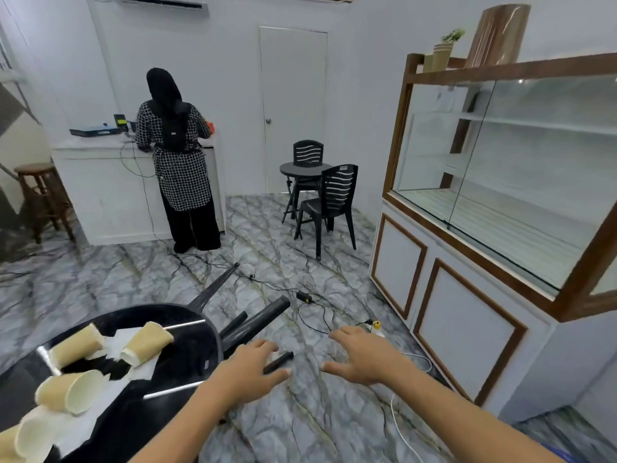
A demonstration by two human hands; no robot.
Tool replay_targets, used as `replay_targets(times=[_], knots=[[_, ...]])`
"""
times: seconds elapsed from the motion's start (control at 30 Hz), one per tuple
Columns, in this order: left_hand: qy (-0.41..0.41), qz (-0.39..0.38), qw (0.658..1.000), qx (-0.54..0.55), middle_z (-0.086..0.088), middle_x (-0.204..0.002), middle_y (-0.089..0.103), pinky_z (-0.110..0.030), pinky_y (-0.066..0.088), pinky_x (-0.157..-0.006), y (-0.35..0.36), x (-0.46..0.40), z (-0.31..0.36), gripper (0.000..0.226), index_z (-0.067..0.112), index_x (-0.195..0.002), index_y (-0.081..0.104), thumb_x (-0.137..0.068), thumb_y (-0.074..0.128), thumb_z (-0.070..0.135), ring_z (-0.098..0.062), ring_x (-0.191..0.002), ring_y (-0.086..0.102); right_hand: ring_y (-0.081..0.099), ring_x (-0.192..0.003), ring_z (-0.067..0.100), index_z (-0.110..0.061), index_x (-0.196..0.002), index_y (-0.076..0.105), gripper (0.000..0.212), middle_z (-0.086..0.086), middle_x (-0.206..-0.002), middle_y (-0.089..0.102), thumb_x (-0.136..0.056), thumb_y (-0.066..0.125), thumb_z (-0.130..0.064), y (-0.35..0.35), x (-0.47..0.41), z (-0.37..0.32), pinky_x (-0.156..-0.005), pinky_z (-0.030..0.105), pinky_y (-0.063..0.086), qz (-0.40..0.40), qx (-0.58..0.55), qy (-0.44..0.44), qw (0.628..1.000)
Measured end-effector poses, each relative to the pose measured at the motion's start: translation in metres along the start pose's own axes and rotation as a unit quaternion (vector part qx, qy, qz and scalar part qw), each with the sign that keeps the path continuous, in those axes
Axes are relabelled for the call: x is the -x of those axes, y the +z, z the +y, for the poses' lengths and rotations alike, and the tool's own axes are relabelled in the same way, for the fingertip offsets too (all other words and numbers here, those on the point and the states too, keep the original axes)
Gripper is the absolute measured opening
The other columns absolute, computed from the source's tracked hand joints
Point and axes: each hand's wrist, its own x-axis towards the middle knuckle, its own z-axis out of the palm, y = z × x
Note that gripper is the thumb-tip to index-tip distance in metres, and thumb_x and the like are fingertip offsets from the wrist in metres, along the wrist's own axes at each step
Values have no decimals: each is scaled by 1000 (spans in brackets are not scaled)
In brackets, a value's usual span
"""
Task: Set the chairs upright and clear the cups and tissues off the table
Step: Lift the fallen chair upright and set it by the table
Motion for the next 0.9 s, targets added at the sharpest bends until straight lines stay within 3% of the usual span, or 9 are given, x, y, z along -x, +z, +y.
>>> replay_targets(times=[0.07,0.17,0.33,0.43,0.57,0.73,0.9], knots=[[2,-5,1000,7,9,-153,39,-41,44,-107,-12,-32,-8,106,28,-147,39,-67,26,96,-19,-136,42,41,-134,22,-20,-148,36,86,1,-148,44,-85,40,-79,-8,-35,13,-103,40,42,-5,0,2,1000],[-5,-9,1000,21,7,-154,37,-41,43,-109,-30,-78,-21,129,28,-148,39,-46,12,103,-19,-136,42,43,-132,22,-19,-147,37,81,1,-145,46,-88,40,-75,-15,-84,32,-100,38,42,-9,-2,1,1000],[-12,-18,1000,23,4,-155,37,-39,42,-110,-55,-141,-32,103,23,-149,38,-72,30,92,-18,-137,42,41,-133,23,-19,-147,36,75,3,-146,44,-91,44,-69,-29,-152,64,-101,39,42,-18,-21,-7,1000],[-22,-19,999,26,4,-152,40,-40,45,-107,-68,-184,-38,129,23,-148,39,-49,16,103,-20,-133,45,41,-134,23,-18,-146,38,77,4,-146,43,-90,43,-71,-38,-196,85,-102,42,44,-25,-26,-15,999],[-27,1,999,17,1,-149,44,-37,44,-107,-84,-250,-41,127,21,-147,41,-51,13,100,-20,-131,46,42,-132,23,-18,-142,43,86,3,-145,46,-84,37,-81,-45,-261,120,-101,44,46,-19,-30,-25,999],[-59,31,998,16,5,-149,43,-40,45,-107,-99,-340,-38,128,26,-144,42,-48,8,102,-18,-131,46,46,-127,23,-19,-139,45,74,2,-138,50,-88,44,-73,-58,-348,180,-96,41,47,-12,-26,-55,998],[-83,20,996,6,1,-154,39,-38,41,-111,-118,-416,-26,100,21,-149,37,-76,28,88,-18,-137,43,47,-127,25,-17,-140,45,75,4,-138,50,-89,44,-72,-76,-424,228,-99,42,46,-27,-19,-79,996]])
